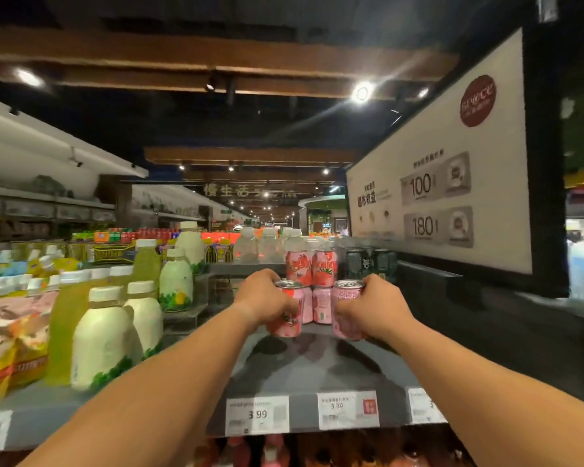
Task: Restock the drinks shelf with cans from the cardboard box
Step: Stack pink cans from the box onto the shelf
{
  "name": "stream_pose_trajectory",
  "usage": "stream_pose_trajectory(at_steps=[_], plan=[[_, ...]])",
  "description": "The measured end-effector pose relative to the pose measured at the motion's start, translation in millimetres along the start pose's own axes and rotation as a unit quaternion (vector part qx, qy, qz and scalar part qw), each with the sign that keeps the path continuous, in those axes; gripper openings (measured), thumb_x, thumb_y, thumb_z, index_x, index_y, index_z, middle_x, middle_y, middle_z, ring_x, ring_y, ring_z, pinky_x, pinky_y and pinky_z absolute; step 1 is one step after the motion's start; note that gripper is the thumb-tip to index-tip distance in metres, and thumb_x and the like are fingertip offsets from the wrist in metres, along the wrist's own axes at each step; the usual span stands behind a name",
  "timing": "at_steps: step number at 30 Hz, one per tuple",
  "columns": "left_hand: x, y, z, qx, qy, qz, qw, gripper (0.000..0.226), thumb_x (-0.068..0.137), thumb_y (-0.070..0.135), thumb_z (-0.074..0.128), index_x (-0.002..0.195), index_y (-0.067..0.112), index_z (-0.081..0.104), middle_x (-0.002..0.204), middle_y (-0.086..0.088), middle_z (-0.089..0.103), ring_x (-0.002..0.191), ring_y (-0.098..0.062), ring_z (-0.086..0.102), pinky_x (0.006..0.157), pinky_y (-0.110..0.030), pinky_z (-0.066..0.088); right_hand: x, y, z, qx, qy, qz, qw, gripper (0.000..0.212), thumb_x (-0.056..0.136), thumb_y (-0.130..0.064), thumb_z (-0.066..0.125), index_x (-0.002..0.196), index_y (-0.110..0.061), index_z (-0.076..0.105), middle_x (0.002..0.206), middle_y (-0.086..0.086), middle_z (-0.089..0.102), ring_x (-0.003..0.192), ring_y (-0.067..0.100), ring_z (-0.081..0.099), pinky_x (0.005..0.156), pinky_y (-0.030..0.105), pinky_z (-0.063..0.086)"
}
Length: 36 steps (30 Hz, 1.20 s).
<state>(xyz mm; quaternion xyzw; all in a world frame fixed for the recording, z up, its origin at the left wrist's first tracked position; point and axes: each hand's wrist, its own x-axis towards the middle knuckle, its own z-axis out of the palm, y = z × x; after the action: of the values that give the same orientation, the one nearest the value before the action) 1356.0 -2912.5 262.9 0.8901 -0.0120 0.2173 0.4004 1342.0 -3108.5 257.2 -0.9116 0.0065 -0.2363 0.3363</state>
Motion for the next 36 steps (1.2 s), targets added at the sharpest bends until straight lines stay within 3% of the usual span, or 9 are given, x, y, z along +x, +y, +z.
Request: stream_pose_trajectory(at_steps=[3,6,10,13,15,18,21,26,36], plan=[[36,-9,10,0.034,-0.009,0.002,0.999,0.051,0.060,0.020,0.088,0.104,0.018,0.061,0.105,-0.003,0.071,0.094,-0.021,0.067,0.084,-0.033,0.058,33,6,18,-0.007,0.000,-0.011,1.000,0.049,0.067,-0.044,0.073,0.102,-0.015,0.054,0.095,0.001,0.063,0.082,0.019,0.061,0.067,0.030,0.050],[64,-17,20,0.070,-0.022,-0.005,0.997,0.061,0.057,0.025,0.090,0.111,0.014,0.065,0.107,-0.004,0.070,0.095,-0.021,0.067,0.083,-0.034,0.058,62,8,32,-0.022,-0.024,-0.013,0.999,0.044,0.068,-0.044,0.076,0.096,-0.016,0.057,0.090,0.001,0.064,0.080,0.018,0.062,0.061,0.028,0.046],[87,-23,34,0.112,-0.038,-0.010,0.993,0.046,0.062,0.029,0.089,0.098,0.011,0.068,0.097,-0.004,0.071,0.089,-0.022,0.068,0.077,-0.036,0.058,91,10,50,-0.040,-0.050,-0.002,0.998,0.033,0.070,-0.043,0.078,0.077,-0.019,0.058,0.076,-0.001,0.063,0.065,0.014,0.060,0.048,0.025,0.041],[97,-27,45,0.123,-0.052,-0.015,0.991,0.039,0.060,0.029,0.089,0.087,0.009,0.068,0.091,-0.005,0.071,0.082,-0.020,0.068,0.066,-0.035,0.056,101,15,61,-0.062,-0.063,0.003,0.996,0.032,0.073,-0.041,0.077,0.075,-0.019,0.054,0.074,-0.001,0.058,0.062,0.012,0.055,0.045,0.024,0.036],[102,-30,51,0.123,-0.057,-0.015,0.991,0.042,0.060,0.029,0.090,0.090,0.009,0.068,0.093,-0.006,0.071,0.085,-0.021,0.068,0.071,-0.036,0.057,105,18,66,-0.075,-0.073,0.005,0.995,0.031,0.073,-0.038,0.078,0.077,-0.017,0.055,0.075,0.000,0.058,0.062,0.012,0.054,0.044,0.023,0.035],[106,-34,58,0.107,-0.054,-0.020,0.993,0.047,0.061,0.028,0.092,0.095,0.009,0.066,0.096,-0.005,0.068,0.089,-0.022,0.066,0.076,-0.036,0.057,112,21,71,-0.079,-0.087,-0.001,0.993,0.032,0.074,-0.037,0.079,0.083,-0.015,0.057,0.079,0.000,0.059,0.065,0.012,0.055,0.045,0.023,0.036],[110,-41,63,0.076,-0.050,-0.026,0.996,0.043,0.058,0.029,0.094,0.082,0.008,0.064,0.085,-0.005,0.068,0.076,-0.021,0.063,0.070,-0.035,0.055,115,23,75,-0.076,-0.088,-0.004,0.993,0.033,0.076,-0.037,0.078,0.087,-0.013,0.058,0.081,0.000,0.061,0.068,0.013,0.058,0.048,0.023,0.038],[115,-55,69,0.030,-0.055,-0.036,0.997,0.039,0.058,0.030,0.096,0.086,0.013,0.073,0.086,0.000,0.076,0.081,-0.018,0.073,0.081,-0.040,0.061,114,28,84,-0.076,-0.066,-0.017,0.995,0.045,0.077,-0.042,0.076,0.104,-0.011,0.061,0.100,0.005,0.067,0.089,0.022,0.065,0.068,0.029,0.049],[118,-61,79,-0.041,-0.074,-0.029,0.996,0.036,0.062,0.024,0.095,0.091,0.017,0.075,0.089,0.005,0.078,0.083,-0.014,0.075,0.088,-0.039,0.060,111,31,83,-0.077,-0.059,-0.018,0.995,0.044,0.077,-0.044,0.076,0.101,-0.010,0.062,0.099,0.006,0.068,0.090,0.023,0.064,0.071,0.030,0.049]])
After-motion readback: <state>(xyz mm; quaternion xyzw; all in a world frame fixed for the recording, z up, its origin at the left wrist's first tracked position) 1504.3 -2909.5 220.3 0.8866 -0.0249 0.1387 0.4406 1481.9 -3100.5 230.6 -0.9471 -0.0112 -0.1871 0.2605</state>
